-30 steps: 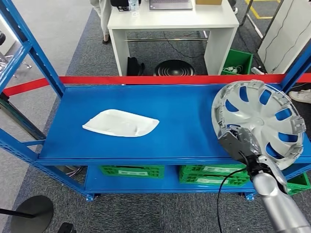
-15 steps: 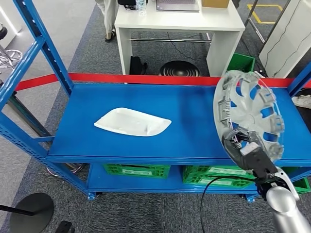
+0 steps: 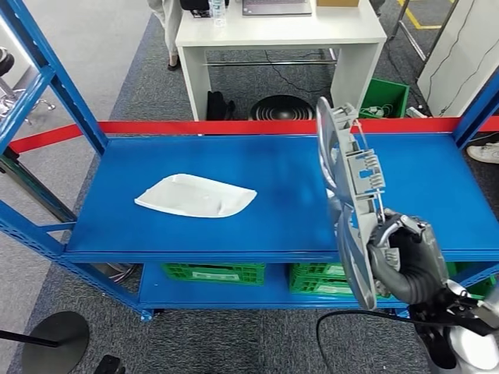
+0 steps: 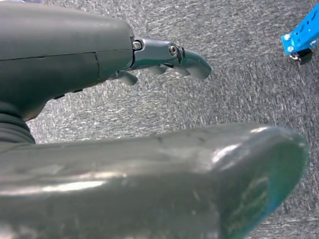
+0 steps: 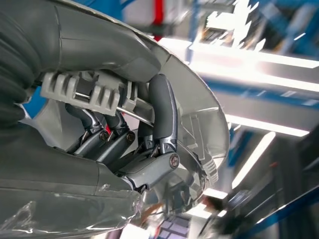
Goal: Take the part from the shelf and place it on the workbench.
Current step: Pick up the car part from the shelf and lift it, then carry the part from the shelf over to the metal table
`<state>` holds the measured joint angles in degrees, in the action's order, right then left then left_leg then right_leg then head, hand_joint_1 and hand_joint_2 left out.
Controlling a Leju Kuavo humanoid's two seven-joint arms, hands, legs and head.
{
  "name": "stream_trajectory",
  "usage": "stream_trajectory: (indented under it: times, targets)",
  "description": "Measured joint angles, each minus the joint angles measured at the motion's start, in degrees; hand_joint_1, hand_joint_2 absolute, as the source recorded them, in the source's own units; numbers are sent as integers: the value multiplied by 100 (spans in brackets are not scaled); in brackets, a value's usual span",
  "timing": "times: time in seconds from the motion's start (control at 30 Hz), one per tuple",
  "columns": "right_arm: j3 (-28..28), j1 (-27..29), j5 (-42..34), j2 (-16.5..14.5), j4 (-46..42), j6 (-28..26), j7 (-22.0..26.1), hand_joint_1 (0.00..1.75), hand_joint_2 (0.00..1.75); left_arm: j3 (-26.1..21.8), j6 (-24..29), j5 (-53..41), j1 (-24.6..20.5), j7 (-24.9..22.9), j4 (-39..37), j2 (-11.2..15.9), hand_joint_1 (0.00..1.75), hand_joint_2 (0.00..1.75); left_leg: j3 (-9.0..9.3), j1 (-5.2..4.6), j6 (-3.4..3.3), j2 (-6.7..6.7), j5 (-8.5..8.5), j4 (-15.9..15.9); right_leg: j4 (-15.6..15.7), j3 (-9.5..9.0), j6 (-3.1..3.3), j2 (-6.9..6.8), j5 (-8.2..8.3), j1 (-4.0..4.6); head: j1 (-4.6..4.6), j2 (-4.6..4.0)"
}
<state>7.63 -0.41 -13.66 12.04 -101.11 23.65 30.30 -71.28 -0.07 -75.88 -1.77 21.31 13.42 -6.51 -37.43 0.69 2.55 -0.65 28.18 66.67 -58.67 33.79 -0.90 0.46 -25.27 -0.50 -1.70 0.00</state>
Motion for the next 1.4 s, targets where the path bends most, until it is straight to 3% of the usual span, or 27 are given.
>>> stream_trajectory:
  times: [0.03,0.1,0.17,0.23,0.3,0.37,0.4,0.43,0.47,0.5,0.57,0.63,0.73,0.8,0.87,0.9,0.93,0.97,1.03,1.1,1.2,1.27,1.3,1.37,1.4]
  targets:
    - [1,7,-165,-31,-93,148,2,175,175,1,0,-8,-6,0,-1,3,0,0,192,-4,-15,3,-156,-395,-10,6,-17,3,-4,11,-1,0]
    - [3,11,-493,-89,-277,456,1,175,175,3,-2,-30,-23,2,-2,7,0,0,402,-14,-55,4,-277,-860,-13,28,-76,10,4,29,7,1]
    - [29,15,-725,-139,-427,769,-8,175,175,6,-19,-51,-26,10,-2,9,0,0,404,-30,-116,-3,-273,-922,13,36,-144,14,26,23,15,1]
    - [104,11,-826,-169,-569,1089,-18,175,175,9,-60,-62,-24,28,-2,12,0,0,411,-24,-183,-4,-299,-957,-76,83,-200,8,-57,7,25,1]
    - [233,-16,-863,-173,-726,1370,-22,175,175,14,-120,-68,-30,68,-2,24,0,0,420,-13,-228,-1,-314,-981,-609,319,-233,1,-372,1,49,0]
    - [397,-44,-889,-173,-873,1571,-22,175,175,16,-184,-66,-33,116,-3,43,0,0,422,-16,-243,-1,-310,-979,-1403,671,-256,0,-716,-2,63,0]
    - [486,-56,-903,-173,-944,1646,-22,175,175,16,-216,-62,-32,137,-3,48,0,0,426,-16,-244,-2,-308,-977,-1635,779,-266,0,-766,-3,63,0]
    - [576,-76,-921,-173,-1013,1718,-23,175,175,15,-251,-58,-31,163,-4,51,0,0,433,-12,-241,-4,-306,-976,-1643,782,-273,0,-702,-7,65,0]
    - [671,-110,-939,-171,-1083,1790,-23,175,175,15,-290,-55,-31,192,-4,52,0,0,446,-5,-233,-8,-300,-974,-1408,668,-278,-1,-533,-14,65,0]
    - [773,-156,-955,-168,-1154,1860,-20,175,175,15,-328,-50,-30,226,-4,53,0,0,461,4,-216,-12,-290,-970,-1009,470,-285,-1,-317,-24,66,0]
    - [980,-262,-976,-157,-1274,1982,-9,175,175,15,-388,-31,-31,287,-4,75,0,0,473,-5,-158,-22,-268,-949,-283,102,-279,10,-62,-32,74,1]
    - [1174,-340,-983,-142,-1368,2065,2,175,175,15,-415,-3,-29,319,-4,101,0,0,459,-22,-87,-31,-284,-937,-67,3,-215,30,-40,-19,63,1]
    - [1420,-426,-1000,-125,-1472,2166,16,175,175,15,-439,20,-32,325,-7,109,0,0,428,-5,-5,-22,-236,-893,-65,34,-87,26,9,-13,39,1]
    - [1546,-497,-1034,-120,-1515,2209,35,175,175,15,-459,29,-38,311,-10,116,0,0,247,-1,35,-7,78,-485,-55,63,-14,11,44,-19,20,0]
    - [1644,-556,-1085,-118,-1528,2230,62,175,175,15,-474,31,-41,262,-11,128,0,0,-92,-2,53,-3,484,295,-56,122,31,-1,77,-5,5,0]
    - [1682,-576,-1113,-118,-1528,2232,71,175,175,15,-479,26,-40,208,-13,132,0,0,-212,-2,52,-3,589,589,-56,154,41,-5,99,3,4,0]
    - [1711,-592,-1138,-118,-1528,2229,76,175,175,15,-480,20,-40,133,-14,133,0,0,-234,-2,45,-3,588,691,-57,183,43,-7,123,10,3,0]
    - [1734,-607,-1160,-119,-1528,2215,79,175,175,15,-481,13,-40,39,-16,133,0,0,-133,-2,32,-3,479,556,-57,209,35,-6,149,13,2,0]
    - [1761,-639,-1181,-125,-1528,2170,79,175,175,15,-486,-1,-47,-133,-17,136,0,0,327,-2,0,-1,157,-180,-58,244,2,-3,199,16,-1,0]
    - [1771,-662,-1177,-138,-1532,2121,74,175,175,15,-493,-27,-73,-256,-18,136,0,0,669,-14,-38,-7,-11,-803,-63,277,-54,-2,249,32,3,0]
    - [1782,-671,-1138,-150,-1536,2060,61,175,175,15,-497,-66,-61,-356,-20,140,0,0,679,-48,-139,-15,-105,-967,-7,306,-160,-9,356,18,2,0]
    - [1791,-660,-1091,-153,-1536,2021,82,175,175,14,-495,-80,-36,-392,-20,145,0,0,623,-42,-213,-1,-195,-988,-125,386,-214,-9,215,-1,12,1]
    - [1795,-656,-1057,-157,-1536,2005,110,175,175,13,-492,-85,-32,-403,-20,148,0,0,582,-33,-243,8,-240,-998,-360,476,-235,-9,8,-4,18,1]
    - [1798,-648,-934,-169,-1537,1962,195,175,175,13,-484,-95,-32,-413,-20,159,0,0,489,-36,-277,16,-315,-994,-1106,706,-267,-9,-506,-4,32,0]
    - [1798,-646,-830,-176,-1537,1925,246,175,175,13,-480,-101,-31,-414,-20,166,0,0,437,-38,-280,19,-355,-991,-1455,782,-278,-9,-683,-4,32,0]
